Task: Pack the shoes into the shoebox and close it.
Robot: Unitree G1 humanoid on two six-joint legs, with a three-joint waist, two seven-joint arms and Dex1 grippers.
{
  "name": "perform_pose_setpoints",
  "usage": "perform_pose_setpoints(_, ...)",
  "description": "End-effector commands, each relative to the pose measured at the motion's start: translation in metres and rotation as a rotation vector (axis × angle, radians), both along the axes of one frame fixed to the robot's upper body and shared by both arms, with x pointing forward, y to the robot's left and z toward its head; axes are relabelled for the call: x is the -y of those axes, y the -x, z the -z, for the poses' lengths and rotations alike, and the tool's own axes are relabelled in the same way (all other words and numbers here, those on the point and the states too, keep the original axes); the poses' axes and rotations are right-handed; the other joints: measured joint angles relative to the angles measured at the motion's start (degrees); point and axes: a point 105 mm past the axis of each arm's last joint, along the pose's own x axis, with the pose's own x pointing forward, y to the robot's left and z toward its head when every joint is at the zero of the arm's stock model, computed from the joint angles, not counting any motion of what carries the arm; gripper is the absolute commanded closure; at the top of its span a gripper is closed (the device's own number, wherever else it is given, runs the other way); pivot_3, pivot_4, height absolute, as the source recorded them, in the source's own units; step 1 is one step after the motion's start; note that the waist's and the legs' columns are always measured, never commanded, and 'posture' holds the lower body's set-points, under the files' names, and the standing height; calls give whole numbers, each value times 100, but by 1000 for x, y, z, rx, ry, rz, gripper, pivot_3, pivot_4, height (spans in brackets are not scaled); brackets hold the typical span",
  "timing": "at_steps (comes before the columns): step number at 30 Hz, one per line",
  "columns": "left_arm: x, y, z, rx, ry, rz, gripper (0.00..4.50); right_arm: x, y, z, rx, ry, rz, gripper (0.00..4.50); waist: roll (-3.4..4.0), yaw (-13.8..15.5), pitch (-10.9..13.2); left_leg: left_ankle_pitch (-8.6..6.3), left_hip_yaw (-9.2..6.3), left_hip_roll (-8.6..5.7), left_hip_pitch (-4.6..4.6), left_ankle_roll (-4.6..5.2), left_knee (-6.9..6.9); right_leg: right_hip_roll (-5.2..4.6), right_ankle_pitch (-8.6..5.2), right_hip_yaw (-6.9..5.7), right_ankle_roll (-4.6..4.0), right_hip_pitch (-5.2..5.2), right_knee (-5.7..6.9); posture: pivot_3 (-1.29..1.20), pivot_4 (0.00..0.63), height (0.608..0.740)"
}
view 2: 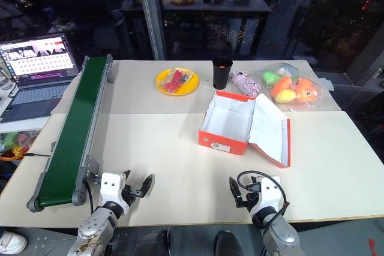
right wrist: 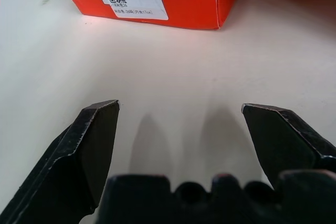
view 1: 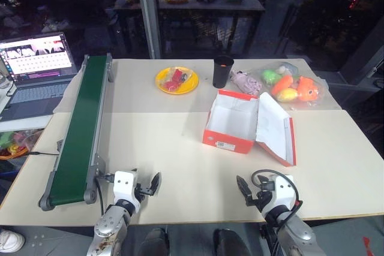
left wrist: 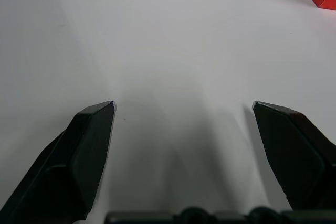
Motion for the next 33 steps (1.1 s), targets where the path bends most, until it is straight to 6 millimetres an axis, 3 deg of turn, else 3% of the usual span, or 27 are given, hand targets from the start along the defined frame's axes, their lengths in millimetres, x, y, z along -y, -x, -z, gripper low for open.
perform_pose_setpoints(1, 2, -8, -10, 33, 26, 36, 0, 8, 2, -10, 38, 34, 28, 36, 0, 0, 0, 0, 0, 0, 0, 0, 0, 0, 0, 0, 0, 0, 2, 0, 150, 736)
perform_pose_setpoints(3, -2, -21, -22, 73, 14, 78, 0, 16, 7, -15, 37, 79, 46, 36, -6, 41, 4, 0, -1, -1, 0, 0, 5, -1, 0, 0, 0, -3, 18, 0, 150, 736)
perform_pose_setpoints(6, -16, -49, -57, 178, -13, 86, 0, 26, 9, -42, 101, 110, 86, 36, -9, 107, 10, 0, -8, -1, -1, 0, 5, 1, -1, -3, -1, -23, 37, 0, 150, 736)
perform_pose_setpoints(8, -15, -59, -75, 222, -2, 108, 0, 30, 9, -58, 133, 127, 95, 36, -10, 106, 11, 1, -14, -1, -1, -1, 10, 4, 2, -3, -6, -13, 43, 0, 150, 736)
perform_pose_setpoints(11, -8, -68, -90, 258, -20, 178, 0, 34, 10, -78, 167, 146, 96, 36, -11, 79, 10, 1, -14, -2, 12, -1, 27, 5, 3, 0, -5, 10, 38, 0, 150, 736)
perform_pose_setpoints(15, -4, -80, -121, 345, -44, 226, 0, 56, 10, -117, 260, 236, 161, 36, -27, 98, 25, 1, -13, -4, 26, -1, 29, 4, 3, 1, -6, 33, 35, 0, 150, 736)
perform_pose_setpoints(18, -2, -82, -127, 365, -42, 225, 0, 59, 8, -129, 287, 250, 170, 36, -29, 133, 25, 1, -15, -4, 28, 0, 29, 6, 3, -1, -5, 39, 35, 0, 150, 736)
perform_pose_setpoints(24, 0, -95, -160, 467, -50, 163, 0, 46, -22, -164, 398, 250, 97, 36, -47, 99, 56, 4, -16, -6, 37, 4, 28, 8, 3, 3, -3, 51, 34, 0, 150, 736)
perform_pose_setpoints(30, -19, -109, -180, 443, -54, -11, 0, 26, -56, -171, 370, 207, -53, 36, -78, 114, 75, 8, -30, -10, 42, 10, 29, 14, 5, 3, -1, 63, 35, 0, 150, 736)
perform_pose_setpoints(33, -15, -108, -191, 444, -52, -12, 0, 16, -71, -176, 359, 197, -113, 36, -84, 108, 81, 23, -33, -11, 37, 35, 31, 14, 6, 3, 1, 62, 36, 0, 150, 736)
